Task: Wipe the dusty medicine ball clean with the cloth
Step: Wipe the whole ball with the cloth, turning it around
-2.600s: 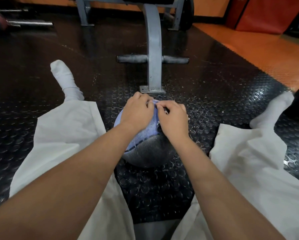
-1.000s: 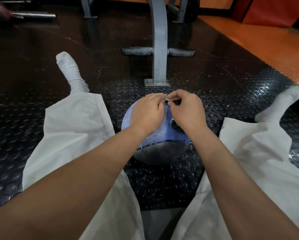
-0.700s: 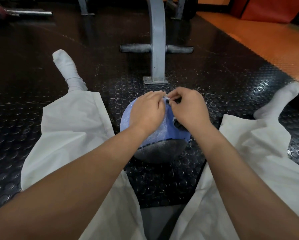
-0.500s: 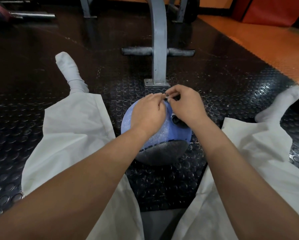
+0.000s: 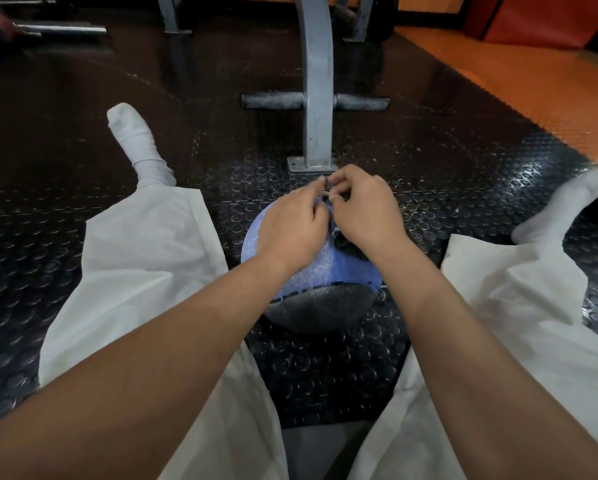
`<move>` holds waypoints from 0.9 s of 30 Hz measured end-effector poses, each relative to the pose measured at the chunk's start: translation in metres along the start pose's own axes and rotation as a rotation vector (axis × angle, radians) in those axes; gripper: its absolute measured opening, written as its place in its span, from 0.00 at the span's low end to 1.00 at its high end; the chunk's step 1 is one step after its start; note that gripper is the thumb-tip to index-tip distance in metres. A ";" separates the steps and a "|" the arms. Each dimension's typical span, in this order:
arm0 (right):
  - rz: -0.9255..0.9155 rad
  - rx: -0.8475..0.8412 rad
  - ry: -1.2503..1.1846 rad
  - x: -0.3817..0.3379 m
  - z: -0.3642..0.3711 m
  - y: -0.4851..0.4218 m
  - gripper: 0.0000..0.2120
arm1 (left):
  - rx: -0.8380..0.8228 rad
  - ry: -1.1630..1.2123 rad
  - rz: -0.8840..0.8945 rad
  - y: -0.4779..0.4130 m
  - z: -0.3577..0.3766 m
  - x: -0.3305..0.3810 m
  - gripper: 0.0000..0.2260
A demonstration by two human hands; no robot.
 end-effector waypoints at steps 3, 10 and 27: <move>0.046 0.072 -0.035 0.011 -0.005 0.017 0.11 | -0.031 0.059 -0.076 -0.002 0.000 -0.008 0.23; 0.010 0.070 0.058 0.000 -0.008 0.019 0.17 | -0.019 0.072 -0.055 0.002 0.002 -0.009 0.24; 0.000 0.050 -0.028 0.003 -0.004 0.013 0.10 | 0.030 0.021 -0.033 0.006 0.002 0.000 0.21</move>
Point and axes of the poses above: each hand's wrist, its own y-axis away from the middle knuckle, its own z-axis out of the palm, x = y × z, the point moved 8 cm from there along -y, towards the middle knuckle, and after that the axes turned 2 degrees about -z, right-handed, at the moved point
